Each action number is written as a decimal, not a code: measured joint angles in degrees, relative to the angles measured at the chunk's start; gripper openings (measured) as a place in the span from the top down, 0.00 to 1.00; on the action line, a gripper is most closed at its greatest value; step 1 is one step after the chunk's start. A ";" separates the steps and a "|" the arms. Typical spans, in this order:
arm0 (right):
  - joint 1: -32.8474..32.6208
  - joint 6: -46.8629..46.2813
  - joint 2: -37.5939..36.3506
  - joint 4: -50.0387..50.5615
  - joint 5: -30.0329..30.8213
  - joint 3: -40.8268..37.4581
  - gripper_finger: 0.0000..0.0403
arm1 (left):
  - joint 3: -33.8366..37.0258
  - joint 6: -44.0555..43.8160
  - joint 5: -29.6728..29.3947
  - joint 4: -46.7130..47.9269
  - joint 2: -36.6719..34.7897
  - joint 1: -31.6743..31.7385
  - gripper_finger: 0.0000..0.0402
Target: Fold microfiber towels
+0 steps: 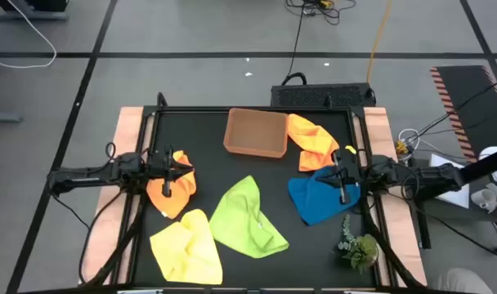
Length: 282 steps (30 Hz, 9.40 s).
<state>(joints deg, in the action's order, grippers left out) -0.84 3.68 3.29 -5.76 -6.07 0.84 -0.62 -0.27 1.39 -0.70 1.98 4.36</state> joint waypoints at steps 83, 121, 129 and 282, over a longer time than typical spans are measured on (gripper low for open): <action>-0.02 0.00 -0.01 0.00 0.00 0.00 1.00 | 0.01 0.00 0.00 -0.01 0.00 0.00 0.91; -0.02 0.00 0.00 0.00 0.00 0.00 1.00 | -18.26 -9.02 -6.49 -13.90 44.25 0.12 0.91; -0.02 0.00 0.00 0.00 0.01 0.00 1.00 | -30.24 -4.74 1.06 -10.53 66.74 2.27 0.85; -3.84 4.04 91.61 -31.73 17.10 31.50 0.99 | -52.37 7.63 -0.48 2.35 77.40 5.25 0.99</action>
<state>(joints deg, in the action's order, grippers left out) -4.68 7.72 94.90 -37.48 11.03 32.34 -52.99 7.35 0.91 1.65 79.38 9.61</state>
